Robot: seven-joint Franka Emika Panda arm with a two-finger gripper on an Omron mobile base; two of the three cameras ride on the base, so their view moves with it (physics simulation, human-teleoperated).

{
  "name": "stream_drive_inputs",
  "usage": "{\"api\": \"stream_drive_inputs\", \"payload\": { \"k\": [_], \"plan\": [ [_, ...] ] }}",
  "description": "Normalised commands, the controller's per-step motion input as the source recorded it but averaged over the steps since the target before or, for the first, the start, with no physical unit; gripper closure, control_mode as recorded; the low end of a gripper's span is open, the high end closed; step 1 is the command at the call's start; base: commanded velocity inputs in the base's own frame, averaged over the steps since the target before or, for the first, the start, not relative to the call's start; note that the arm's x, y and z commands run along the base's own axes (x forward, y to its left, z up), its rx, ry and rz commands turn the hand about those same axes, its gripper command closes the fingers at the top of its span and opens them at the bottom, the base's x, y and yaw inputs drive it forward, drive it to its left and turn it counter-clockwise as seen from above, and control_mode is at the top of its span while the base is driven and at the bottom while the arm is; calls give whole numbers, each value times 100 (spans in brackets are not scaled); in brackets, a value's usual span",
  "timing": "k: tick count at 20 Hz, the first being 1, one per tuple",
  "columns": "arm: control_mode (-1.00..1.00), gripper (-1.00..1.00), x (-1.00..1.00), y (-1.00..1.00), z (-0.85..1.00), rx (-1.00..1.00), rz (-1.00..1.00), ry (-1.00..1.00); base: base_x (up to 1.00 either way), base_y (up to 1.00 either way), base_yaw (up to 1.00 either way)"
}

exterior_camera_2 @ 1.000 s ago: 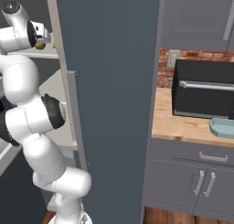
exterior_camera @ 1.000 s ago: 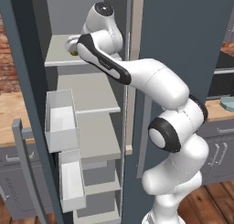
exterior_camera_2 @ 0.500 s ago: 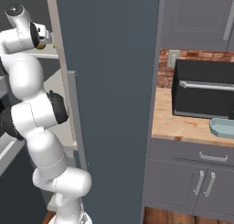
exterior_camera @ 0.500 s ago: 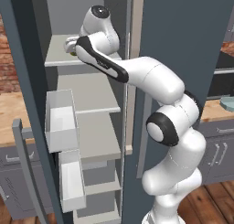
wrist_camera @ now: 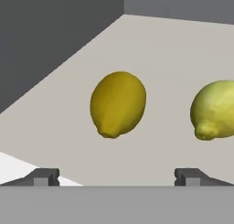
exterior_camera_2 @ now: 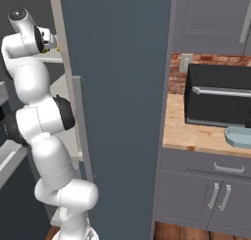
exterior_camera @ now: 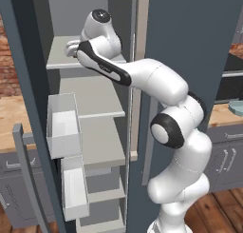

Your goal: Take the lemon and lemon out of the freezer and place them in the tupperware container on the counter. Then put the tupperware containing the vegetables back in the freezer.

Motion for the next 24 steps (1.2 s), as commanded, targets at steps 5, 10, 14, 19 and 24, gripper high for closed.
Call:
{"api": "stream_drive_inputs", "payload": {
  "k": [5,10,14,19,24],
  "plan": [
    [-100,-100,20,10,0,0,0,0,0,0,0],
    [-100,-100,27,4,-1,0,0,0,0,0,0],
    [-100,-100,27,2,0,0,0,0,0,0,0],
    [-100,-100,22,7,0,0,0,0,0,0,0],
    [-100,-100,21,9,0,0,0,1,0,0,0]
  ]
}}
